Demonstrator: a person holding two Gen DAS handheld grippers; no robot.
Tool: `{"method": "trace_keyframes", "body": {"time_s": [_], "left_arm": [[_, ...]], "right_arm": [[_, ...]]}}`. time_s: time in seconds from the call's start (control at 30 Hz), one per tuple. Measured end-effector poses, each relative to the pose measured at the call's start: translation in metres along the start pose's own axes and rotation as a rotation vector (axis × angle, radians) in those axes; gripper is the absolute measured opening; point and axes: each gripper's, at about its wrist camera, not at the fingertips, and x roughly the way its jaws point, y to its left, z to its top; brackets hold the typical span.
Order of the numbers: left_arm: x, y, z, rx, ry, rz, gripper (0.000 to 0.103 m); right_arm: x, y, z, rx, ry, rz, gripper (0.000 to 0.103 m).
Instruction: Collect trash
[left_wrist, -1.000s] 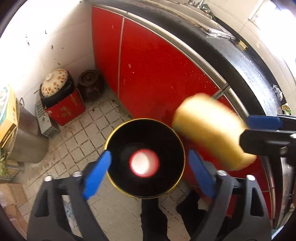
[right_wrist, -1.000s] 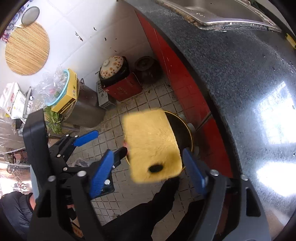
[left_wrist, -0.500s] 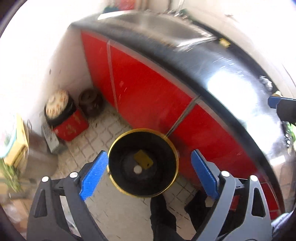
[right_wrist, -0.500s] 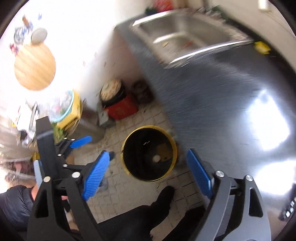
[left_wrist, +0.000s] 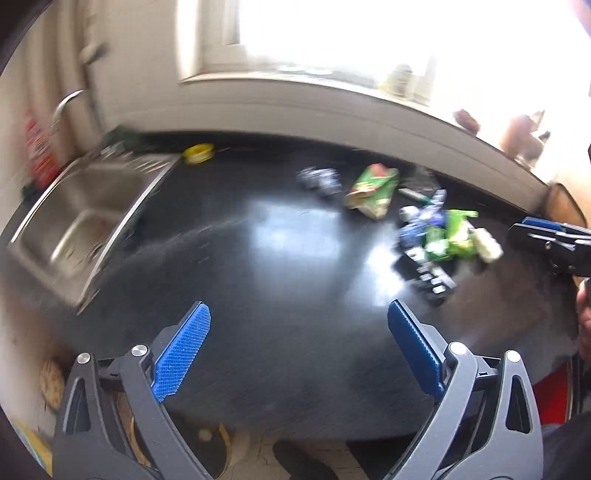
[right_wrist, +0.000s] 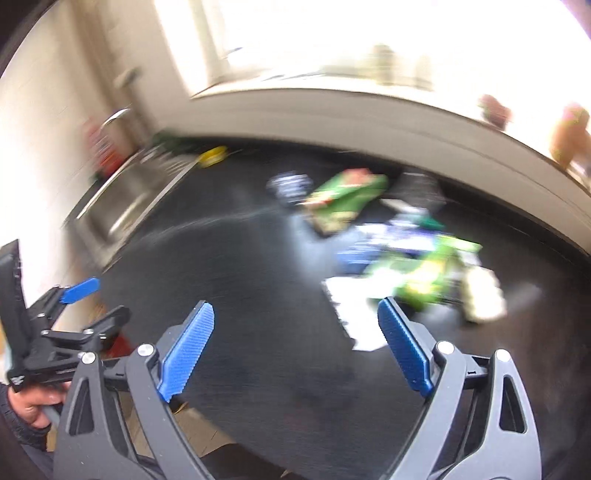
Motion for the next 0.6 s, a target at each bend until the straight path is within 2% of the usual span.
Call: {"method": "trace_keyframes", "body": {"time_s": [0.13,0.23,0.33,0.6], "left_arm": [[0.017,-0.064,0.028,0.105,0.005,-0.095,0.094],[0.026,-0.098,0.034,0.174,0.016,-0.125,0.094],[0.035,-0.120,0.037,0.210,0.028,-0.139,0.094],[0.051,-0.126,0.044,0.197,0.063,-0.136,0.094]], "right_arm": [[-0.030,-0.072,-0.015,0.106,-0.048,-0.118,0.087],[-0.046,-0.109,-0.032,0.163,-0.062,-0.173,0.087],[-0.052,-0.134,-0.041,0.198,-0.065,-0.193,0.087],[-0.042,-0.148,-0.038,0.215,-0.050,-0.197,0.087]]}}
